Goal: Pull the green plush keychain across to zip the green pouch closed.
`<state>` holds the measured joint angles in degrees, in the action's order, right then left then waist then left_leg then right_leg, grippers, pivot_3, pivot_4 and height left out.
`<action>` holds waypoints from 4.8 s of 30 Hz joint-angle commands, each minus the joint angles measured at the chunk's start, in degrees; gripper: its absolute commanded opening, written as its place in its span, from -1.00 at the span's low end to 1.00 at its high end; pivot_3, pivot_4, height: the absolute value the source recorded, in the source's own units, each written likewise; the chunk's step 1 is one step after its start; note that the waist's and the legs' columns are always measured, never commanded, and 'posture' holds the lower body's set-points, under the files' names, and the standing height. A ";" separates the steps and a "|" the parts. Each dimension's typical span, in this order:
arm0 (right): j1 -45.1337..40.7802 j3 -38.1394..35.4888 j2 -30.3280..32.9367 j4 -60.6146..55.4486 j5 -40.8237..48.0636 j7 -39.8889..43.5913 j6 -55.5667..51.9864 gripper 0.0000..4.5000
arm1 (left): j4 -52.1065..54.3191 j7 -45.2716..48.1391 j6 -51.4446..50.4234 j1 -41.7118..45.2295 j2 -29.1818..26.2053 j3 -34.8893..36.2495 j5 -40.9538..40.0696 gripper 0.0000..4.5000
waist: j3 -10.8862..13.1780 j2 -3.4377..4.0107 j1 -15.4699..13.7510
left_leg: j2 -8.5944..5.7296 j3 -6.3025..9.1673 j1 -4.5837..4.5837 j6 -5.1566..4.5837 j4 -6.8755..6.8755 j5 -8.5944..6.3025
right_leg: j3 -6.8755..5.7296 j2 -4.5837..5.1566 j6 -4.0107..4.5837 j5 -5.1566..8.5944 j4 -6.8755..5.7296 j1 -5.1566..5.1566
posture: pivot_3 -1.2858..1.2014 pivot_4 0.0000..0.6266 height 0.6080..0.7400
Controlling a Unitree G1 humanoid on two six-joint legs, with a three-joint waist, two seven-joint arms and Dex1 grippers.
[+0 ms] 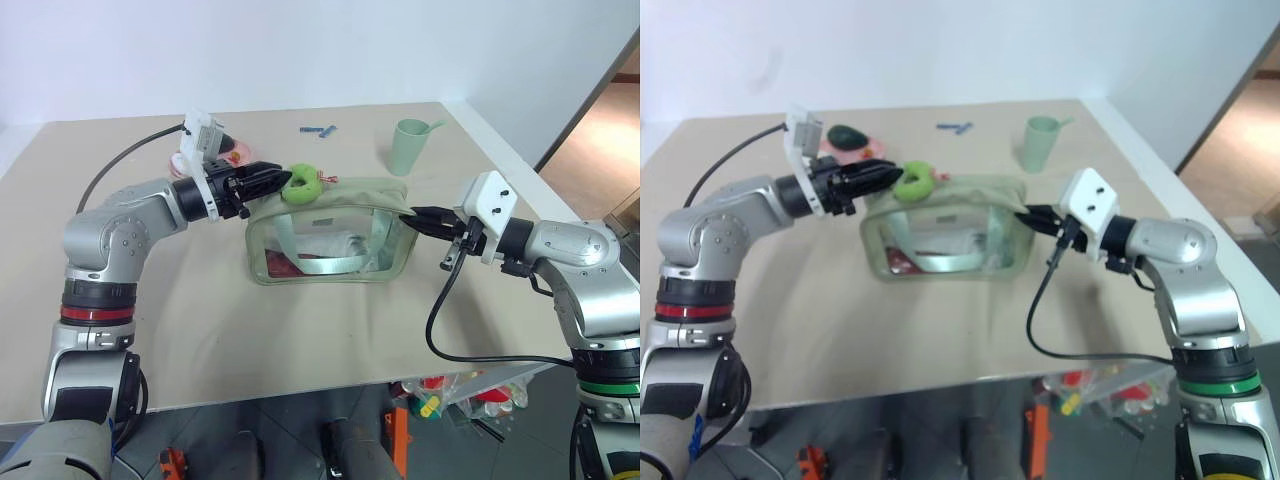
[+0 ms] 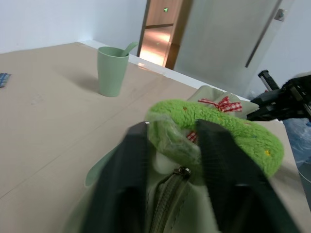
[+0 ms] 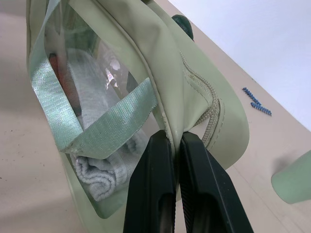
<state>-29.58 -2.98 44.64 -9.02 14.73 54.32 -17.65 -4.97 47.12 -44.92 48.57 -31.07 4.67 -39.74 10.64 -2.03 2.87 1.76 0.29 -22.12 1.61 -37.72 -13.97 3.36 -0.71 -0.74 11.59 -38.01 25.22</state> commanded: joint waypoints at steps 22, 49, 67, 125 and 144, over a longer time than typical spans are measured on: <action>-2.30 1.09 -0.40 1.54 -0.15 1.07 2.49 -1.00 | 17.49 1.26 12.60 -21.39 -5.63 3.82 6.18 0.60 | 0.01 -0.03 0.03 | 0.01 -0.05 0.04 -0.07 0.05 0.04 | 0.07 0.01 0.01 0.00 0.00 0.00 | 0.03 -0.52 1.00; -15.61 -1.22 1.19 -5.11 11.71 0.44 -15.71 0.98 | 16.32 0.97 10.63 -17.93 -2.23 -0.01 5.99 -1.00 | 0.02 -0.05 -0.08 | -0.06 -0.03 -0.06 -0.10 0.06 0.06 | 0.12 0.01 -0.02 0.00 0.02 0.03 | 0.03 -0.52 1.00; -20.76 11.83 -11.43 4.00 1.52 0.50 -3.73 0.32 | 18.59 -3.00 9.64 -18.32 -0.25 -0.59 6.56 -1.00 | 0.02 -0.05 -0.25 | -0.07 0.13 -0.30 -0.12 0.05 0.04 | -0.02 0.07 -0.10 0.06 0.10 0.10 | 0.03 -0.52 1.00; -10.87 -6.95 9.81 4.46 -3.07 -4.34 0.28 -0.99 | 18.37 -5.27 6.13 -16.11 0.98 -3.36 7.10 -1.00 | 0.03 -0.07 -0.37 | -0.12 0.07 -0.27 -0.12 0.05 0.04 | 0.06 0.10 -0.13 0.07 0.10 0.07 | 0.03 -0.52 1.00; 2.16 -7.85 13.33 3.63 -8.34 -11.74 -8.18 -0.99 | 18.28 -6.85 6.91 -16.70 1.36 -4.22 8.43 -1.00 | 0.03 -0.07 -0.33 | -0.19 -0.06 -0.18 -0.11 0.05 0.05 | 0.29 0.09 -0.16 0.06 0.09 0.02 | 0.03 -0.52 1.00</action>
<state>-28.14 -10.03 57.92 -3.97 7.55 44.18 -24.47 12.44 40.80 -38.56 31.87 -29.64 0.18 -32.03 10.66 -2.10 2.54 1.57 0.24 -22.29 1.50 -37.68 -13.92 3.64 -0.62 -0.91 11.65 -37.92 25.24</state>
